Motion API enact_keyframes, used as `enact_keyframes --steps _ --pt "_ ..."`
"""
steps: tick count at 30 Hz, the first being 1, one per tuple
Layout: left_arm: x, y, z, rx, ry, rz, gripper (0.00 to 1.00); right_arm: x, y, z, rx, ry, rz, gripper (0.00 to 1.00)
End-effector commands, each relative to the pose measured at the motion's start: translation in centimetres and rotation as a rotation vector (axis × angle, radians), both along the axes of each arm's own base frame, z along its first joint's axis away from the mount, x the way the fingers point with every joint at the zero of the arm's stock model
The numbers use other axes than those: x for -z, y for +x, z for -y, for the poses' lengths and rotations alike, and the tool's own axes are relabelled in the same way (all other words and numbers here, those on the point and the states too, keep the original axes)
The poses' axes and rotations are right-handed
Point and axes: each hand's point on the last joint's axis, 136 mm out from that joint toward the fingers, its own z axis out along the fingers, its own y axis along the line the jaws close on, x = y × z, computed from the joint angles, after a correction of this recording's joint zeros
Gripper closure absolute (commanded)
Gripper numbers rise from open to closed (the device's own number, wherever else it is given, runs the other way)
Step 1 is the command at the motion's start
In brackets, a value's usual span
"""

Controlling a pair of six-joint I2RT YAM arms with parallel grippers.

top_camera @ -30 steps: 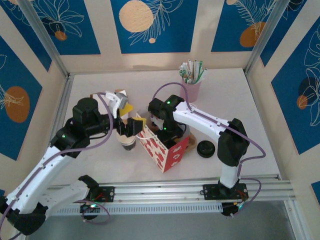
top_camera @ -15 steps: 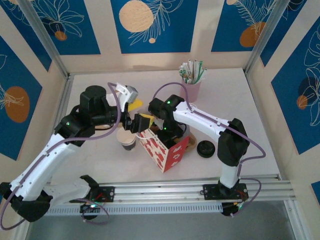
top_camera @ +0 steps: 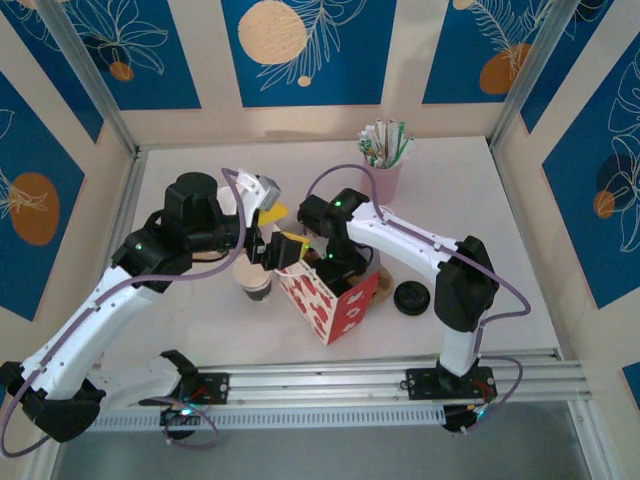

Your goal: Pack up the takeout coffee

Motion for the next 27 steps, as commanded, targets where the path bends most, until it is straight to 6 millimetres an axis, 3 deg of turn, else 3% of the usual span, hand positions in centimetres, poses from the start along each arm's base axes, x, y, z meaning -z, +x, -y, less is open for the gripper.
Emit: enact_keyframes --steps 1,10,27 --pt "-1.3 -0.8 0.3 0.041 -0.029 0.041 0.00 3.9 -0.5 -1.0 -0.016 -0.010 -0.080 0.35" --pt "-1.3 -0.8 0.3 0.035 -0.032 0.043 0.00 5.1 -0.4 -0.9 -0.010 -0.014 -0.096 0.35" --pt "-1.2 -0.7 0.3 0.035 -0.034 0.041 0.00 5.3 -0.4 -0.8 -0.004 -0.013 -0.100 0.35"
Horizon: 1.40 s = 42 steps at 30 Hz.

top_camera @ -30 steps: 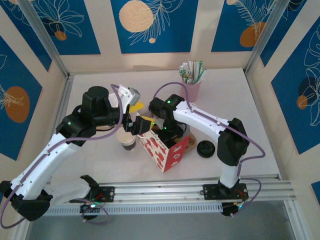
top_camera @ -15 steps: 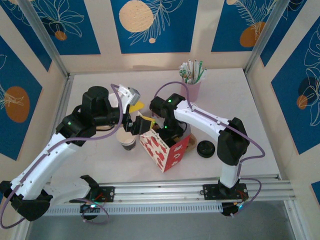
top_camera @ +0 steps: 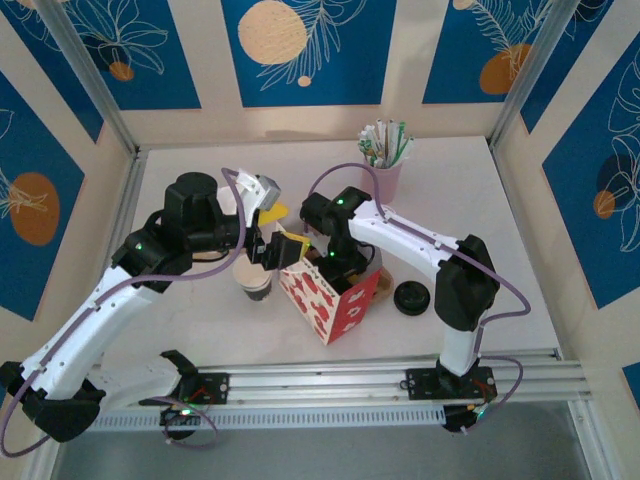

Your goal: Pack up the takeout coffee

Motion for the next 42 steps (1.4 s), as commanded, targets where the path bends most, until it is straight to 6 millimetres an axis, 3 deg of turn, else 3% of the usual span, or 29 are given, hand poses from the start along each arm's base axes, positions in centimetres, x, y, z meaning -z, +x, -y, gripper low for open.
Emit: enact_keyframes --steps 1,29,42 --pt "-1.1 -0.7 0.3 0.032 -0.031 0.039 0.00 5.1 -0.7 -0.8 -0.013 -0.027 -0.087 0.35" --pt "-1.1 -0.7 0.2 0.031 -0.031 0.037 0.00 6.0 -0.7 -0.7 -0.003 -0.027 -0.100 0.34" --pt "-1.1 -0.6 0.3 0.030 -0.034 0.039 0.00 4.7 -0.5 -0.6 0.000 -0.022 -0.073 0.31"
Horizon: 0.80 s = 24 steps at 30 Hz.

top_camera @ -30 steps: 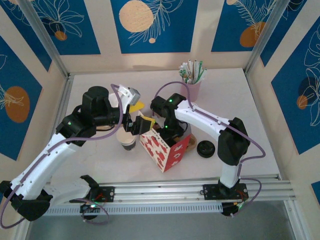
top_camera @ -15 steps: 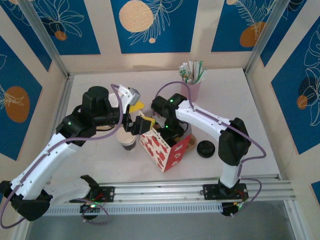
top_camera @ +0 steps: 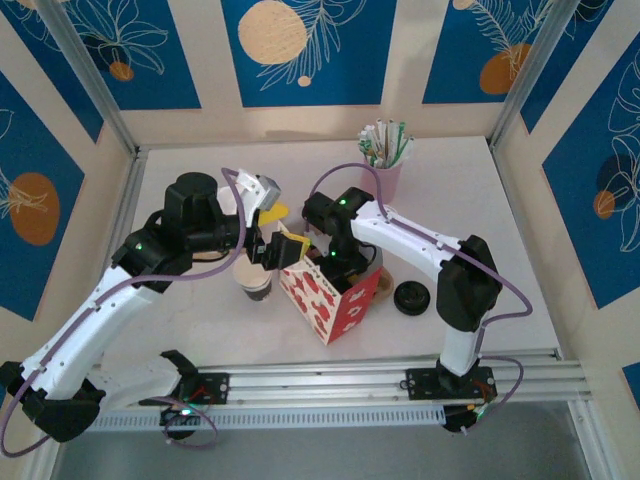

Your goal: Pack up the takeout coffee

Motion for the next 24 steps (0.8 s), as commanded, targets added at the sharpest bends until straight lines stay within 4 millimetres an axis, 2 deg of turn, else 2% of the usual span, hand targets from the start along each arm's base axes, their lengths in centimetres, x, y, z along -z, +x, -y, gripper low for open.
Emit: enact_keyframes --steps 1,24 --pt "-1.0 -0.6 0.3 0.028 -0.028 0.034 0.00 4.5 -0.7 -0.4 -0.012 -0.053 -0.073 0.30" --pt "-0.9 -0.5 0.4 0.030 -0.028 0.032 0.00 2.0 -0.3 -0.2 -0.006 -0.042 -0.027 0.17"
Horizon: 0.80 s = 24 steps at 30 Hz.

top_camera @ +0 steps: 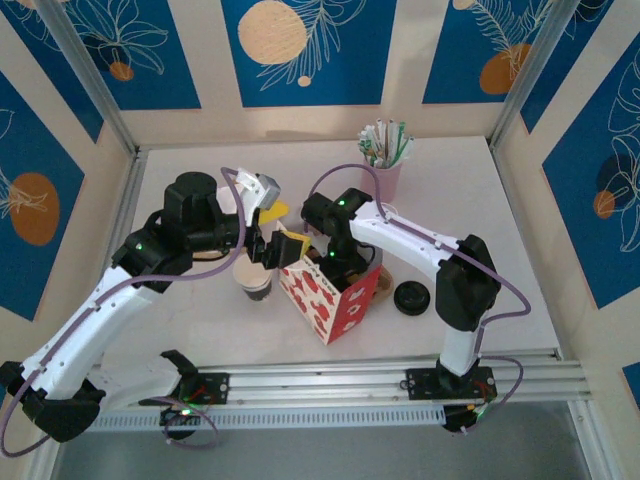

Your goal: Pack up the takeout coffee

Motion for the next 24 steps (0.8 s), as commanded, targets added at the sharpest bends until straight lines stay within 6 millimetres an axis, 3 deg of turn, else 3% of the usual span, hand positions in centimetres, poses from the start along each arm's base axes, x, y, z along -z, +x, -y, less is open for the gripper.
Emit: enact_keyframes --steps 1,24 --pt "-0.72 -0.54 0.40 0.031 -0.022 0.024 0.00 1.98 -0.35 0.15 -0.005 -0.056 -0.029 0.17" --pt "-0.60 -0.46 0.44 0.029 -0.025 0.019 0.00 1.86 -0.44 0.18 -0.005 -0.052 -0.024 0.15"
